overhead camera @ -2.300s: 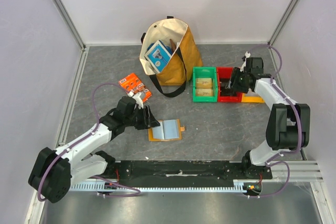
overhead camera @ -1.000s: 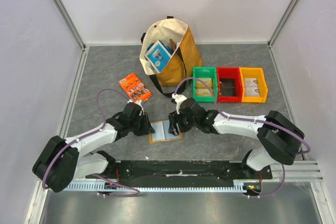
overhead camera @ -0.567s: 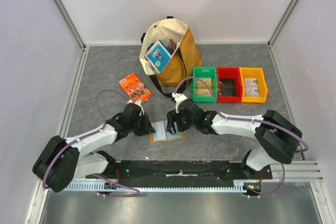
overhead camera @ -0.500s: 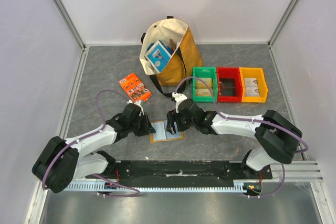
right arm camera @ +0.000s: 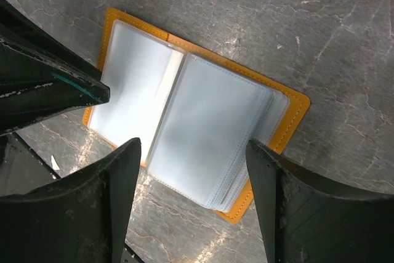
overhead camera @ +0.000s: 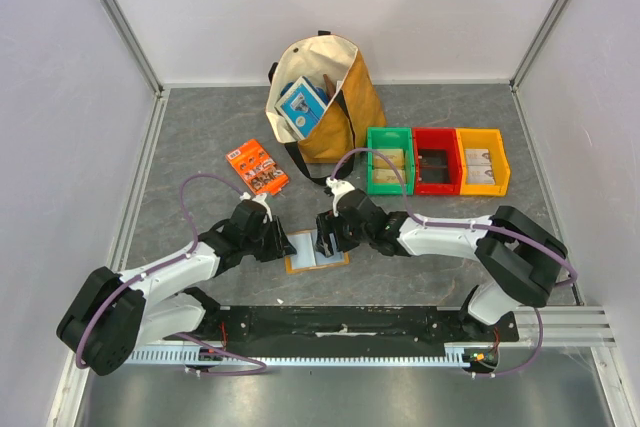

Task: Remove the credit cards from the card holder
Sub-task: Remove the credit card from the card holder.

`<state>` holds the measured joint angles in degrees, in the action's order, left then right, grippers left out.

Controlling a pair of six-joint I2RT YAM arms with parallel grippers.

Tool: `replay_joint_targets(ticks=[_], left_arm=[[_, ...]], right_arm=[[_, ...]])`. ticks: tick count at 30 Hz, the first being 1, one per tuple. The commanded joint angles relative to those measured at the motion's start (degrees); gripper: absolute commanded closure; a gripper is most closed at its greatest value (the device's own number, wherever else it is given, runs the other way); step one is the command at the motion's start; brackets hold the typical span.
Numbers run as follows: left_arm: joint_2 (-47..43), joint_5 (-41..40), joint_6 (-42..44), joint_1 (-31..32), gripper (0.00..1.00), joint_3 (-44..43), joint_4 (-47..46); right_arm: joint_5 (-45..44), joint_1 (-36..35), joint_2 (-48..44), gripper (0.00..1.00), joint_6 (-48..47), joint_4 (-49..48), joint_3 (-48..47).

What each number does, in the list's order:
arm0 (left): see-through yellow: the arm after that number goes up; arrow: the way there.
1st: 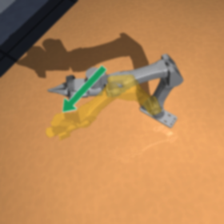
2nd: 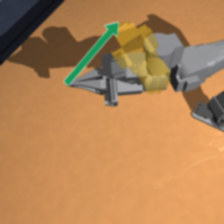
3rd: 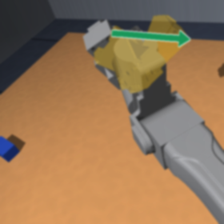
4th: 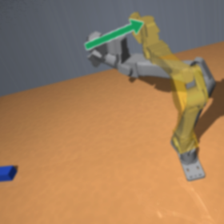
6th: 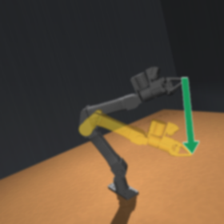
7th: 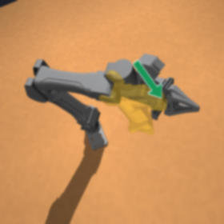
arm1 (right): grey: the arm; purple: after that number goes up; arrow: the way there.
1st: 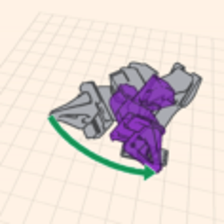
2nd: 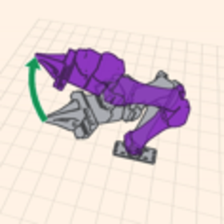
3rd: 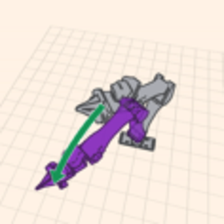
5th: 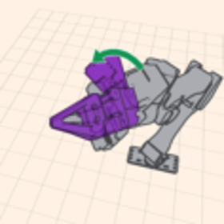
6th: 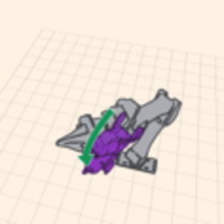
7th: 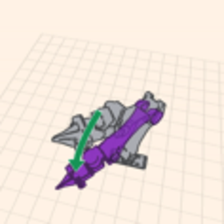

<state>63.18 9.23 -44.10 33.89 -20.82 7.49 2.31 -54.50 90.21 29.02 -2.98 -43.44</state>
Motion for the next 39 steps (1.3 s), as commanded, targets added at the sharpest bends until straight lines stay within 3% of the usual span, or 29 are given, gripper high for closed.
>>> replay_joint_targets(ticks=[1, 10, 16, 22, 39], left_arm=[[-0.51, -0.36, -1.34, 0.3, 0.66, 0.78, -1.42], [0.1, -0.01, -2.13, 0.56, 0.71, 0.87, -1.42], [0.54, -0.09, -2.92, 1.27, 0.85, 0.87, -1.6], [0.81, -0.45, -3.98, 2.06, 0.88, 1.13, -1.6], [2.04, -0.71, -5.65, 3.46, 0.89, 1.22, -2.74]], right_arm=[[0.68, -0.52, 0.75, 0.25, 0.52, -2.11, -2.53], [-3.27, -1.05, -1.36, 0.26, 0.17, -0.97, -2.61], [-4.76, -1.66, -1.18, 0.27, 0.25, -1.15, -2.79], [-8.81, -2.1, -2.76, 0.27, 0.34, -0.88, -2.09], [-2.49, -2.89, 1.98, 0.27, 0.69, -1.14, -2.26]])
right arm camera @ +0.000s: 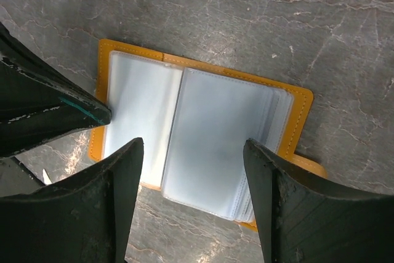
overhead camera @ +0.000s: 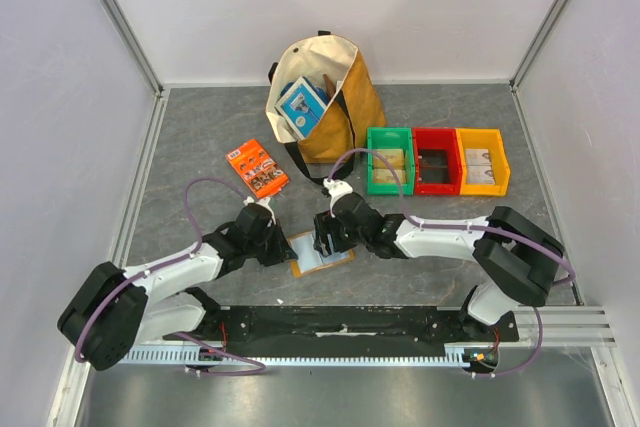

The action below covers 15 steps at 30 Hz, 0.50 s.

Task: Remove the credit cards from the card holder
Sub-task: Remove the credit card from the card holder.

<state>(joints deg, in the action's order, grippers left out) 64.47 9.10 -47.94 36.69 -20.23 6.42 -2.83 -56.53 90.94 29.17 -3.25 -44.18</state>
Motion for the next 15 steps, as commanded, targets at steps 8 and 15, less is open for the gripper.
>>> replay_joint_targets(ticks=[8, 15], left_arm=[[1.45, -0.58, -3.38, 1.63, 0.89, 0.98, -3.25], [-0.39, -1.63, -5.49, 1.72, 0.9, 3.0, -4.57]], right_arm=[[13.46, -2.26, 1.26, 0.3, 0.8, -5.71, -3.89], [10.24, -3.76, -1.36, 0.3, -0.87, -1.16, -7.23]])
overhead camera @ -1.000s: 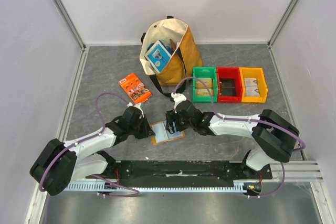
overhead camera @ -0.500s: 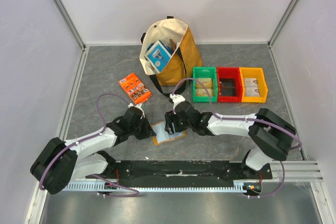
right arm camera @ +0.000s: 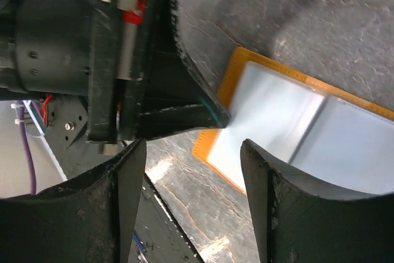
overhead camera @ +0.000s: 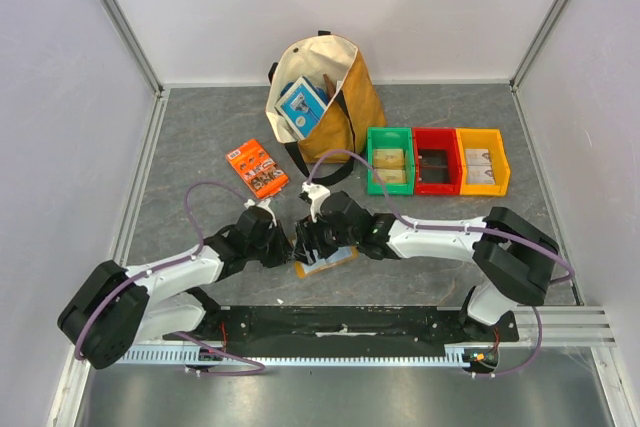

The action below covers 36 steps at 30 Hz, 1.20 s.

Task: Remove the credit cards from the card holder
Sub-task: Remove the credit card from the card holder.

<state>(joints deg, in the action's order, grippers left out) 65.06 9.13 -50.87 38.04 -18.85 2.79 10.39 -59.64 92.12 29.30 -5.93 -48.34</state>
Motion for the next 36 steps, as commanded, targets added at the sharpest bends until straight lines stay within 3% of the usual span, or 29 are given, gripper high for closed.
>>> replay_joint_targets(ticks=[1, 5, 8, 25, 36], left_arm=[[-1.25, -1.83, -2.74, 0.37, 0.91, 1.89, -0.94], [-2.3, -2.18, -3.09, 0.63, 0.91, 2.33, -0.94], [-2.3, -2.18, -3.18, 0.45, 0.91, 2.33, -0.85], [-1.51, -1.83, -3.0, 0.45, 0.91, 2.06, -1.03], [-1.07, -1.39, -2.92, 0.45, 0.91, 2.15, -1.73]], right_arm=[[-7.27, -0.66, -3.43, 0.3, -1.0, 3.28, -2.91], [-22.75, -0.66, -5.54, 0.27, -0.56, 11.37, -1.68], [-26.9, -0.66, -5.63, 0.26, 0.75, 14.45, -0.71], [-23.05, -0.66, 0.78, 0.28, 2.17, 12.35, -0.09], [-14.71, -0.66, -1.06, 0.38, 1.81, 7.87, 0.08]])
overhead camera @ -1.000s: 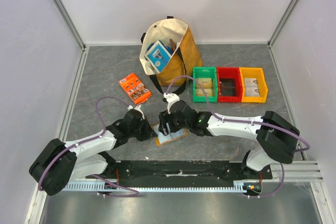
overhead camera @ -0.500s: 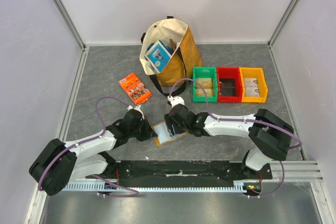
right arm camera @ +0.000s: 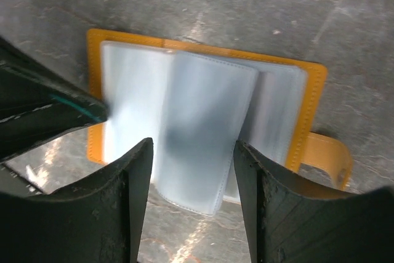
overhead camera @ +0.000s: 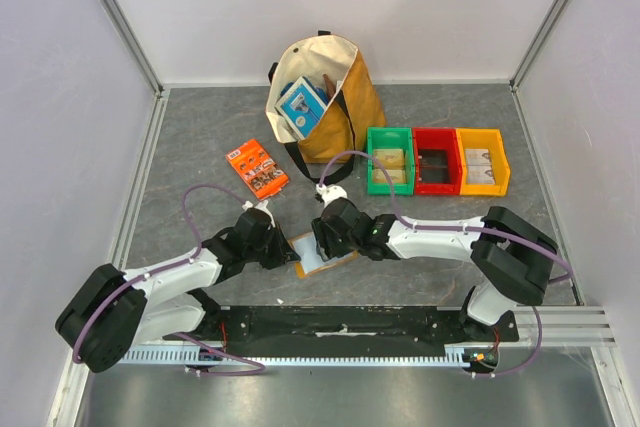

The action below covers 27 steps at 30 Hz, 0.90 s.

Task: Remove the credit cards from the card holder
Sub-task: Remove the credit card from the card holder.

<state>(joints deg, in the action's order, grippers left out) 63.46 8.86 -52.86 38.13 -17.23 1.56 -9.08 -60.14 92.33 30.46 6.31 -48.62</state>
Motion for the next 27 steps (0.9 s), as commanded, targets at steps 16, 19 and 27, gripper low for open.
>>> replay_joint_targets(ticks=[16, 19, 27], left_arm=[[-3.86, -4.02, -4.79, 0.37, 0.86, 2.99, -1.13], [-9.21, -7.27, -6.46, 0.45, 0.79, 3.7, 2.11], [-22.68, -13.44, -4.37, 0.45, 0.65, 0.02, 12.76]], right_arm=[[25.87, -0.33, -1.81, 0.39, -1.98, -11.5, -2.27], [20.54, -0.15, -3.82, 0.38, -3.12, -8.08, -2.09], [1.53, 3.36, -8.4, 0.32, -1.81, 0.37, 0.63]])
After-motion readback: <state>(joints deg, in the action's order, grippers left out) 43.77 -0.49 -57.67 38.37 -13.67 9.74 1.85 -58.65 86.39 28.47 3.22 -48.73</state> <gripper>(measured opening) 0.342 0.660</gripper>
